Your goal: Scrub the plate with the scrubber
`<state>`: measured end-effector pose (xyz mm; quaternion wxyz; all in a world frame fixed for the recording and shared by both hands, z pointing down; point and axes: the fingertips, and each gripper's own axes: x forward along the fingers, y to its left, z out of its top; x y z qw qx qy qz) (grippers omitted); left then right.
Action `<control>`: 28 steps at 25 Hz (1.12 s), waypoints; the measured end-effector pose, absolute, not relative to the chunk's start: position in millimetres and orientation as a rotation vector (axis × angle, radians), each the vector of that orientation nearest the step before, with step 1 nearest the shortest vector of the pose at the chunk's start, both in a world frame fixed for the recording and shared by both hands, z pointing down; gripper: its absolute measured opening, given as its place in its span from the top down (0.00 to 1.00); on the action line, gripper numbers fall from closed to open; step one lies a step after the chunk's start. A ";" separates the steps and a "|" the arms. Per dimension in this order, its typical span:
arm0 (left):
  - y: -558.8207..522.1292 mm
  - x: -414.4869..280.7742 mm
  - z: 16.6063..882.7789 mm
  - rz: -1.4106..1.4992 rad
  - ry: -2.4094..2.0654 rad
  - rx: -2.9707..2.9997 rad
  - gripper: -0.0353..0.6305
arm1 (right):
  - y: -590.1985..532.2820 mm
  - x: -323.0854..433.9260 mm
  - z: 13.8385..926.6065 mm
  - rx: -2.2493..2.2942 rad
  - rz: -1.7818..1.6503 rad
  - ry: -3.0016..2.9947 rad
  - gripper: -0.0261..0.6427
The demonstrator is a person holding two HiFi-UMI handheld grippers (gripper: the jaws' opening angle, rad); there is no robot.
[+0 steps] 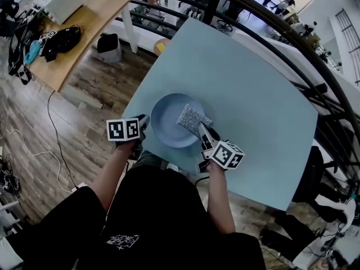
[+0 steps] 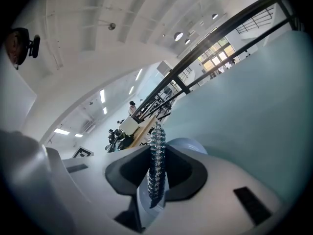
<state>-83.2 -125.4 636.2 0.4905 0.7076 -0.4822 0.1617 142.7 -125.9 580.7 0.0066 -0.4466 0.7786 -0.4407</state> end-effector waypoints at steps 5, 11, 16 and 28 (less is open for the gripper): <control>-115.1 -79.2 604.4 0.352 -1.259 1.779 0.91 | -124.1 158.0 548.9 -1.378 -1.244 2.489 0.84; -98.1 -71.5 565.0 0.306 -1.359 1.856 0.93 | -116.8 169.7 505.9 -1.401 -1.015 2.606 0.84; -82.5 -62.1 525.6 0.224 -1.416 1.922 0.93 | -104.6 178.5 467.8 -1.397 -0.847 2.650 0.84; -74.3 -48.5 422.3 0.107 -1.545 2.165 0.93 | -98.8 204.4 389.4 -1.414 -0.556 2.645 0.84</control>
